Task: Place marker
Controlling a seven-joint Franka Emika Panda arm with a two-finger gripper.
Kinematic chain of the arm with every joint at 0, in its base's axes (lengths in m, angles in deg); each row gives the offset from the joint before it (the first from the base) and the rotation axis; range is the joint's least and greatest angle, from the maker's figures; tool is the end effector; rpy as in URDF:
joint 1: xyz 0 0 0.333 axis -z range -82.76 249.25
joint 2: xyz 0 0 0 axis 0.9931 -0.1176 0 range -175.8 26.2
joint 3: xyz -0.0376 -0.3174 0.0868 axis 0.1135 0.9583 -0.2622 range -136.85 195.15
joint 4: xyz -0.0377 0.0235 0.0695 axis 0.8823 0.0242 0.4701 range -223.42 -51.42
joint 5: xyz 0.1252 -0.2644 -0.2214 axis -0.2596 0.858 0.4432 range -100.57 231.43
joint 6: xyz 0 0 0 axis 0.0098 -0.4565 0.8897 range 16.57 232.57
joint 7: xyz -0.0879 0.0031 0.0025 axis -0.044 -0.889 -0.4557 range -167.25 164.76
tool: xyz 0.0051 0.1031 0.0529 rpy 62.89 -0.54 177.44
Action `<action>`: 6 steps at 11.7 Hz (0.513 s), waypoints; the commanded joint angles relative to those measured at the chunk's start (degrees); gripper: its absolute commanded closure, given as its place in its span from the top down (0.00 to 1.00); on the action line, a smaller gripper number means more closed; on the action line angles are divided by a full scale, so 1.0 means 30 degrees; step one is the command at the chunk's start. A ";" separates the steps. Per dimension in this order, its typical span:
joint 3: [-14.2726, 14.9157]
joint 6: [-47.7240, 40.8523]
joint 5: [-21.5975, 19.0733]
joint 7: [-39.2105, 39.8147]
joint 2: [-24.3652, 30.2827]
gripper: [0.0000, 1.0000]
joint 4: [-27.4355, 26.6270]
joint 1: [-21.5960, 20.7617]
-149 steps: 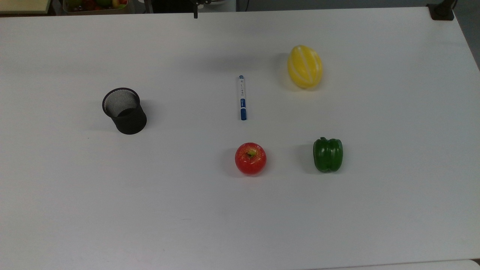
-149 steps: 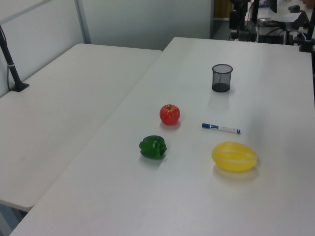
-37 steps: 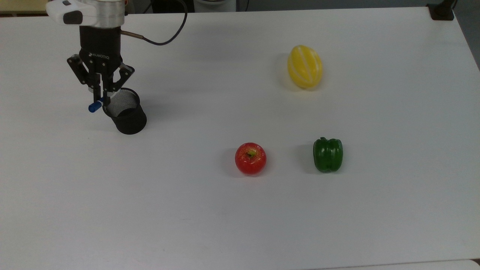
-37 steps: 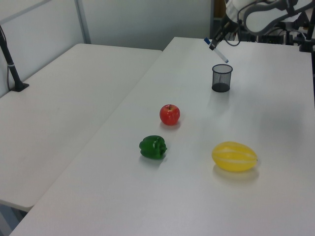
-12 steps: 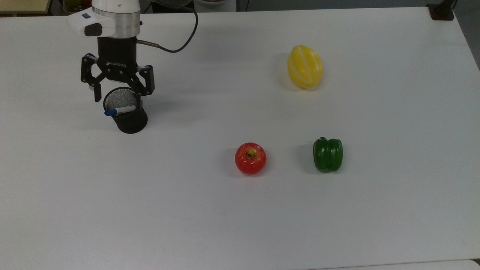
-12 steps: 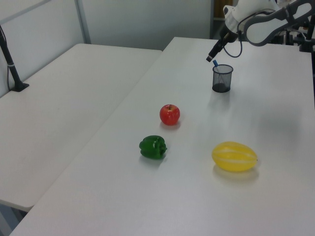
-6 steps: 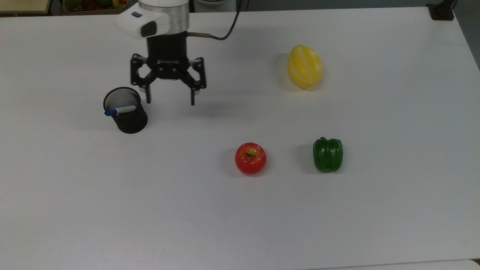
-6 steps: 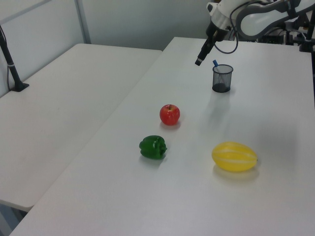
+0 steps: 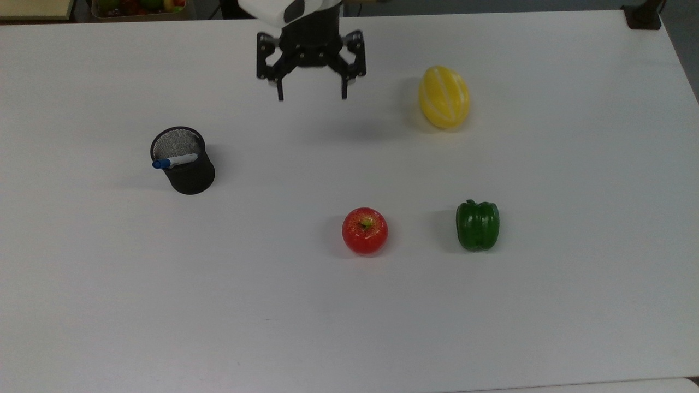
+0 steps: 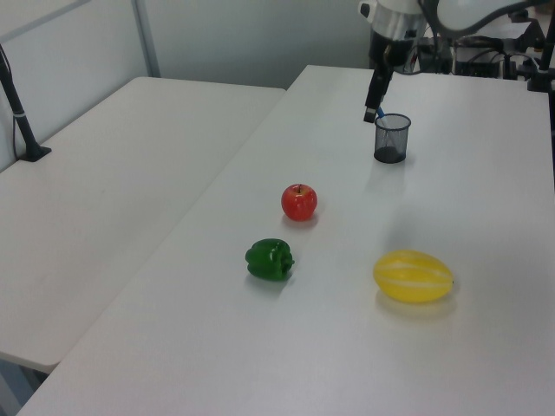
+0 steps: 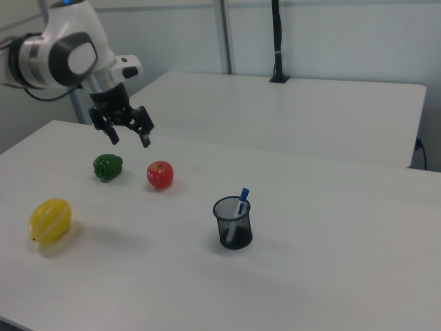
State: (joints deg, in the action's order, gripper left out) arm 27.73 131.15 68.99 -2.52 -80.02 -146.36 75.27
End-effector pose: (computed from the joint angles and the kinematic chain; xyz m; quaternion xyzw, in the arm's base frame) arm 0.5778 0.0907 0.5480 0.9930 0.0805 0.0844 0.0205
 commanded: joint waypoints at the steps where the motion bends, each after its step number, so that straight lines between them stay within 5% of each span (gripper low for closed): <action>1: 0.0121 -0.5446 0.0045 -0.0220 0.1149 1.00 0.1748 -0.0416; 6: 0.0763 -0.9615 -0.0188 0.0276 0.2356 1.00 0.2833 0.0459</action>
State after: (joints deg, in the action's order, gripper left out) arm 28.66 107.33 68.99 -2.55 -73.51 -139.73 75.05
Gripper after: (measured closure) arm 0.000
